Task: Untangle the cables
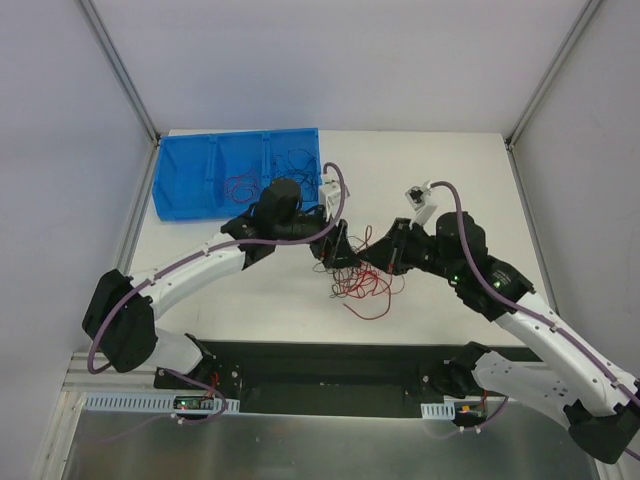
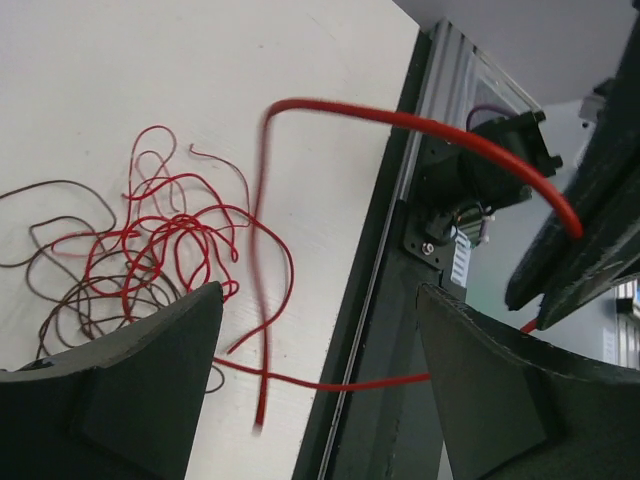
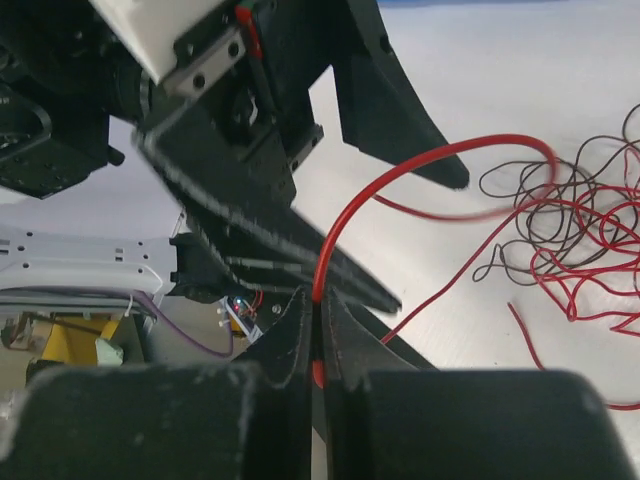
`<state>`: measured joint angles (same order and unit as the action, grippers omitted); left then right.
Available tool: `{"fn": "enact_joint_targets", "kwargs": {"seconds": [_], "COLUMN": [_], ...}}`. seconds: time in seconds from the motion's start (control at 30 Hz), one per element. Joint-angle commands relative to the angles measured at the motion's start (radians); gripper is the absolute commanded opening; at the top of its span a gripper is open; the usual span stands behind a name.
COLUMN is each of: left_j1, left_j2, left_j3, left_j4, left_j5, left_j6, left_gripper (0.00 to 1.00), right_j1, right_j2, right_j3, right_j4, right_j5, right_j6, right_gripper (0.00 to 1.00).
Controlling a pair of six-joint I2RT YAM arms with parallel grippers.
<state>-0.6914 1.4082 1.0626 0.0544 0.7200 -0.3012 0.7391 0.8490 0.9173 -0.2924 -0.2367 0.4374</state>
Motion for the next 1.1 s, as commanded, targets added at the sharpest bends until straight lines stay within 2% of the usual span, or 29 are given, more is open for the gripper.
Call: {"fn": "enact_joint_targets", "kwargs": {"seconds": [0.0, 0.13, 0.23, 0.37, 0.43, 0.6, 0.67, 0.8, 0.87, 0.93, 1.07], "left_j1": [-0.056, -0.059, -0.059, -0.050, -0.031, -0.023, -0.023, -0.023, -0.022, -0.025, -0.043], "left_j2": [-0.069, -0.071, -0.066, -0.090, -0.124, -0.268, -0.326, -0.386, -0.414, -0.442, -0.428], "left_j3": [-0.078, -0.096, -0.093, -0.061, -0.056, -0.114, -0.147, -0.179, -0.200, -0.251, -0.320], "left_j4": [0.200, 0.228, 0.196, 0.142, 0.139, 0.199, 0.232, 0.237, 0.277, 0.401, 0.577], "left_j5": [0.004, -0.022, -0.085, -0.091, -0.054, -0.057, -0.124, -0.220, -0.174, -0.046, 0.074], "left_j6": [0.092, 0.099, 0.099, 0.129, 0.131, 0.195, 0.208, 0.237, 0.249, 0.246, 0.203], "left_gripper": [0.77, 0.74, 0.68, 0.62, 0.61, 0.71, 0.76, 0.77, 0.77, 0.78, 0.81], "right_j1": [-0.001, -0.003, -0.003, -0.001, -0.003, -0.003, -0.001, -0.003, -0.003, -0.006, -0.006], "right_j2": [0.007, 0.012, 0.004, -0.027, -0.036, -0.080, -0.096, -0.120, -0.128, -0.125, -0.100], "right_j3": [0.023, 0.028, 0.040, 0.074, 0.101, 0.150, 0.178, 0.253, 0.282, 0.307, 0.334], "right_j4": [0.039, 0.081, 0.076, 0.027, -0.055, -0.108, -0.105, -0.119, -0.132, -0.134, -0.120], "right_j5": [-0.099, -0.136, -0.147, -0.106, -0.060, -0.021, -0.029, 0.031, 0.077, 0.105, 0.087], "right_j6": [-0.008, 0.024, 0.023, -0.008, -0.032, -0.039, -0.028, -0.006, -0.008, -0.006, 0.017], "right_gripper": [0.00, 0.00, 0.00, 0.00, 0.00, 0.00, 0.00, 0.00, 0.00, 0.00, 0.01]}}
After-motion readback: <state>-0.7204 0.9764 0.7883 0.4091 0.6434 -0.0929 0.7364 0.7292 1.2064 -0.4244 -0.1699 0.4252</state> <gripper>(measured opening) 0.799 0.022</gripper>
